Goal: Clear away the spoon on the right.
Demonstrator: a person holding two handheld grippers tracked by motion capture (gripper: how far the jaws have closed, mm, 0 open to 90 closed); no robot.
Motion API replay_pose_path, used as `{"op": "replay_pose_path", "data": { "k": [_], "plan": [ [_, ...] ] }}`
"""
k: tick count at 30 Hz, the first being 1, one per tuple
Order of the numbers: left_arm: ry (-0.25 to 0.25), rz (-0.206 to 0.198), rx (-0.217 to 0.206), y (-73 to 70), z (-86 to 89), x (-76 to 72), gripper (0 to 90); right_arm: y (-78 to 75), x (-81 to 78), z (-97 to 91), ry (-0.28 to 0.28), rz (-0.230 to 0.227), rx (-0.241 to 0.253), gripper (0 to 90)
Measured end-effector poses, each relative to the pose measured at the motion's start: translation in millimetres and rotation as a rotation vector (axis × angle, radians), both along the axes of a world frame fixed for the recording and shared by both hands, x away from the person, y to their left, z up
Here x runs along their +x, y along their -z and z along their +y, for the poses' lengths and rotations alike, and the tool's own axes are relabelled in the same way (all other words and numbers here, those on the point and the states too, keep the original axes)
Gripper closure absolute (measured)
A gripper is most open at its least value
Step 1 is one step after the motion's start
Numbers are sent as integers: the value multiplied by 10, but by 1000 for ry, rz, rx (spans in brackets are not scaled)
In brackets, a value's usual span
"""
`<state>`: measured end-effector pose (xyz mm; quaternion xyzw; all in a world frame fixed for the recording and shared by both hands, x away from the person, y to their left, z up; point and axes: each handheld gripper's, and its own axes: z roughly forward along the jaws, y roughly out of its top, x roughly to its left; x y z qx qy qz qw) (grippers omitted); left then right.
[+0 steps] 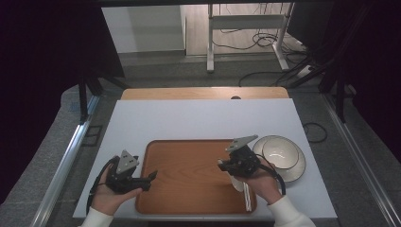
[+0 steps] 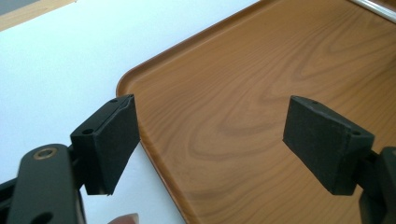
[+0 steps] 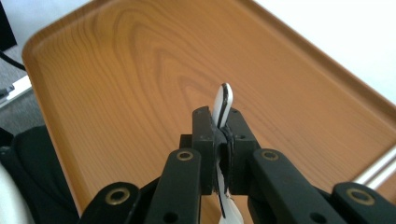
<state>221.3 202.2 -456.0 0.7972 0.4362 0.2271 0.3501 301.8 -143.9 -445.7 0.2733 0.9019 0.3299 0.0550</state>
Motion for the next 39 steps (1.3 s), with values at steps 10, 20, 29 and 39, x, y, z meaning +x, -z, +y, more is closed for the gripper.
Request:
{"op": "replay_pose_path", "data": {
  "k": [10,20,29,39],
  "plan": [
    [0,7,1,18,-6,7,180,306,-4,298,-48,25,-115,838],
    [3,10,2,28,-6,13,179,491,3,437,-64,37,-189,823],
    [0,8,4,24,-3,7,180,539,29,458,-48,47,-196,798],
    [-1,9,6,29,3,13,179,561,49,467,-42,51,-199,657]
  ]
}}
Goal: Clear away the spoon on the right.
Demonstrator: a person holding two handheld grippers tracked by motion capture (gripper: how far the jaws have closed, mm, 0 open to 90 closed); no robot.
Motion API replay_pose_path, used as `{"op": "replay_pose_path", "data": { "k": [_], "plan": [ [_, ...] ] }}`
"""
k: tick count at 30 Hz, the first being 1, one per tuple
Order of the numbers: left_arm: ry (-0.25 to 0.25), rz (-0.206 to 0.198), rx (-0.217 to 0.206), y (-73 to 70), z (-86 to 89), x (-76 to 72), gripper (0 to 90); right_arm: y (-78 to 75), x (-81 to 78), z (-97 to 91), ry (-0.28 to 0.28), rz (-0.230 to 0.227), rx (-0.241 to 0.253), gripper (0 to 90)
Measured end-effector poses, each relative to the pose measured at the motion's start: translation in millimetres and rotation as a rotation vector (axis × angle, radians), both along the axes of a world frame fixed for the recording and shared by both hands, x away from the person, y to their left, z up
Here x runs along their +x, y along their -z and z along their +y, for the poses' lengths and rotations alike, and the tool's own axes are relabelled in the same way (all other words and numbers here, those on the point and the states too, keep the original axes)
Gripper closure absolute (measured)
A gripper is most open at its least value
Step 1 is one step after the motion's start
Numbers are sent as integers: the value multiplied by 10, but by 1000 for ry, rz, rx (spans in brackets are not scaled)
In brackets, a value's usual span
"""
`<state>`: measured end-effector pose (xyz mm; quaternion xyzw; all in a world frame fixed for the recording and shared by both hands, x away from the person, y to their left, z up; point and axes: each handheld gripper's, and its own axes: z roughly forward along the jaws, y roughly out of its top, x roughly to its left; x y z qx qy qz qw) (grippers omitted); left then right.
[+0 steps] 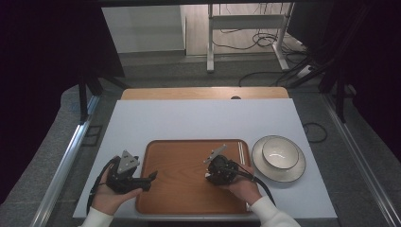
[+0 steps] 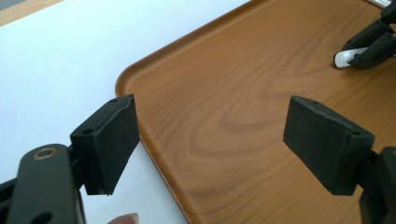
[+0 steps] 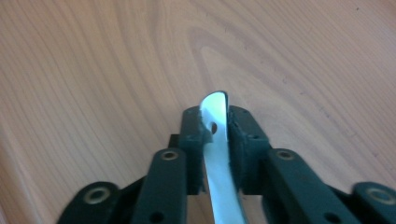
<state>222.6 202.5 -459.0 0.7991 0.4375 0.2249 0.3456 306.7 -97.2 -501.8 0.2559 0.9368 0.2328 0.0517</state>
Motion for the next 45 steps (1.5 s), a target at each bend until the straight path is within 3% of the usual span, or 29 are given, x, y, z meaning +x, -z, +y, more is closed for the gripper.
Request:
{"op": "replay_pose_path", "data": {
  "k": [2,7,11,12,14,15,17,27,45],
  "plan": [
    [0,-1,0,-3,-1,-2,179,-7,1,5,15,-24,-9,560],
    [-1,-4,-2,-8,1,-6,179,-80,-7,-51,31,-43,22,504],
    [-2,-4,-1,-4,7,-3,179,-154,-20,-124,25,-39,57,629],
    [-3,-4,0,-4,9,-3,179,-195,-35,-173,10,-16,84,745],
    [-3,-4,-2,-5,10,-4,179,-207,-42,-196,-3,-5,95,784],
    [-4,-4,-2,-5,10,-4,179,-216,-66,-224,-22,22,99,848],
    [-3,-4,-1,-6,6,-5,179,-208,-82,-237,-36,47,105,884],
    [-6,-7,-3,-3,10,-4,179,-81,-61,-211,-52,70,52,890],
    [-3,-4,3,4,2,-2,179,-81,96,-438,91,34,34,892]
  ]
}}
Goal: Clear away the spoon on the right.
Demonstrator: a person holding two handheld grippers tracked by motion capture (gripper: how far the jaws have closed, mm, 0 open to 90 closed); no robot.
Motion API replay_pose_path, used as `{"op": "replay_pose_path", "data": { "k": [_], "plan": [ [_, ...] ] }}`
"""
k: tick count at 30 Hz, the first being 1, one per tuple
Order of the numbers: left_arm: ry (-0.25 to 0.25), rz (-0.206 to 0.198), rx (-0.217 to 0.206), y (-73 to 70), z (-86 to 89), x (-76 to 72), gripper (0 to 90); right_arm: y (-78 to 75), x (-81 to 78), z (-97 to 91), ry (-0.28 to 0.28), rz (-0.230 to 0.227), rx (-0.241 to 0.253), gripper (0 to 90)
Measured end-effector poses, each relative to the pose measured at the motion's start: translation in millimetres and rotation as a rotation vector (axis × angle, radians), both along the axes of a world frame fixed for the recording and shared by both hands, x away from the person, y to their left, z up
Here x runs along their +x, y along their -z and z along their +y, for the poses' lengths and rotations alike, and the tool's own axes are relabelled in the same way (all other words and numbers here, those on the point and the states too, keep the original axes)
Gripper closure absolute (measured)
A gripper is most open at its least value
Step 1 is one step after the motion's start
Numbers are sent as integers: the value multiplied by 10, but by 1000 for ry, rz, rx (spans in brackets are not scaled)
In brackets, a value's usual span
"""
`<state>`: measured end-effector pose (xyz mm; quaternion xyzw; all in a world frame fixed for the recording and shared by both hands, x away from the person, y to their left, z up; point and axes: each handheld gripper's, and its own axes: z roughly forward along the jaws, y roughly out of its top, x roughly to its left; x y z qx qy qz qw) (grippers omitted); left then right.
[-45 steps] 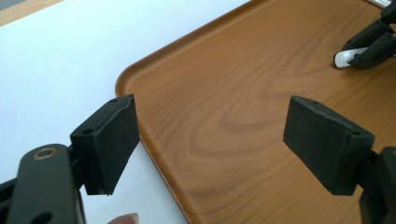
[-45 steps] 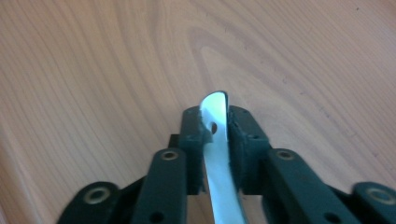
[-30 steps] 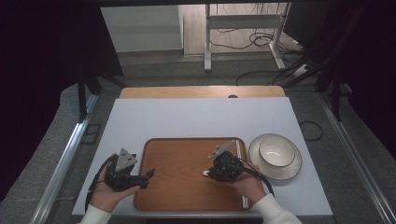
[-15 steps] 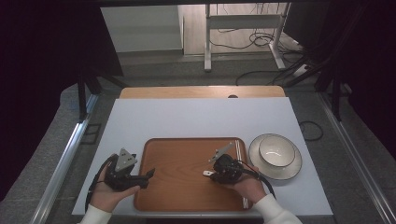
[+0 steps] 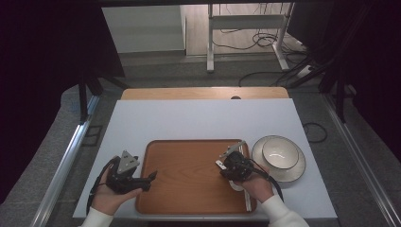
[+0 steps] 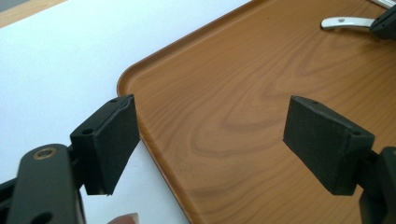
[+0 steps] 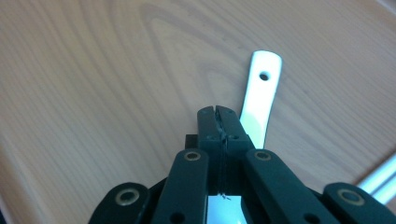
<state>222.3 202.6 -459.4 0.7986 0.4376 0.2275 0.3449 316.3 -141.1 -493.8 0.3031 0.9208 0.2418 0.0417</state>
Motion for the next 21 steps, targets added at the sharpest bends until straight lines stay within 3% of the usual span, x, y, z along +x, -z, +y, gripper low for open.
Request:
{"op": "replay_pose_path", "data": {
  "k": [8,21],
  "plan": [
    [-1,-1,0,-3,3,-1,179,-5,36,-66,49,-6,-9,892],
    [1,0,4,-4,5,-1,179,-15,60,-120,79,-9,-10,892]
  ]
}}
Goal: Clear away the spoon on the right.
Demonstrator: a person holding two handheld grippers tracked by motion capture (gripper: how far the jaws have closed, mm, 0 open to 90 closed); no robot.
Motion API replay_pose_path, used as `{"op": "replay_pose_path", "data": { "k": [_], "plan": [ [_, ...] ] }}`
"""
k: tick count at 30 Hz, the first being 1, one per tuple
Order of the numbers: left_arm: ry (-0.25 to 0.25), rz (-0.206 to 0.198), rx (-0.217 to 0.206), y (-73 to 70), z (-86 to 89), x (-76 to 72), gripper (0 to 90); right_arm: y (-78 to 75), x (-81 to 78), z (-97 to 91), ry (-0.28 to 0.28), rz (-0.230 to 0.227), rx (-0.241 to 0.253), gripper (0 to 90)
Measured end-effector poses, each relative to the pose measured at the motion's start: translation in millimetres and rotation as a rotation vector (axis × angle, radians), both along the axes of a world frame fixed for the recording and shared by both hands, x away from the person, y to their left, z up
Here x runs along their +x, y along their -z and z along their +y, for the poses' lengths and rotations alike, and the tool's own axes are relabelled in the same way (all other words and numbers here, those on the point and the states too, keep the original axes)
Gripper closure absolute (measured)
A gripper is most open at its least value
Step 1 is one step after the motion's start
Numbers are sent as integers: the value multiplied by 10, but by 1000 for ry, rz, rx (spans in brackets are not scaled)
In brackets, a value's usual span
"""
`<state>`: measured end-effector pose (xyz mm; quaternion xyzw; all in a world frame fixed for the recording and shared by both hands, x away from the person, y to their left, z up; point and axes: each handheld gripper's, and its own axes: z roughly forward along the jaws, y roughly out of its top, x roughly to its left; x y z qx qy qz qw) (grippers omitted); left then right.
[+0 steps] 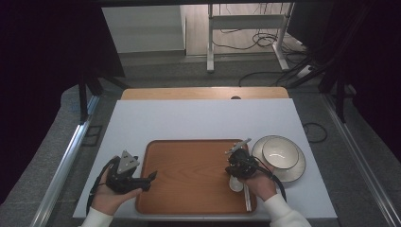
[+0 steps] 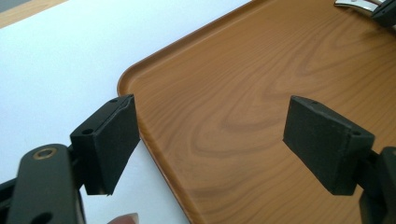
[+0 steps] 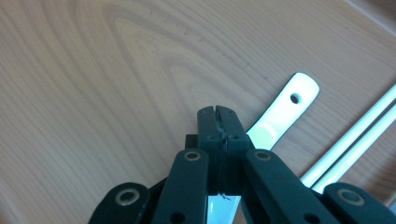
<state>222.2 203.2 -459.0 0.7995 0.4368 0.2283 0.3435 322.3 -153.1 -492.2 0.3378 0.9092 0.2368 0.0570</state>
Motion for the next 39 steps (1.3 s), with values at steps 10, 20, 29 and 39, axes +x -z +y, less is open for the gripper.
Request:
{"op": "replay_pose_path", "data": {
  "k": [10,20,29,39],
  "plan": [
    [0,1,2,3,-3,1,179,-15,4,-14,3,-2,7,891],
    [1,2,4,5,-4,2,179,-12,17,-34,14,0,4,892],
    [1,0,2,1,2,2,179,-98,-26,-36,-5,-28,43,892],
    [-2,-4,-5,0,21,1,179,-388,-170,-165,-1,-87,134,892]
  ]
}}
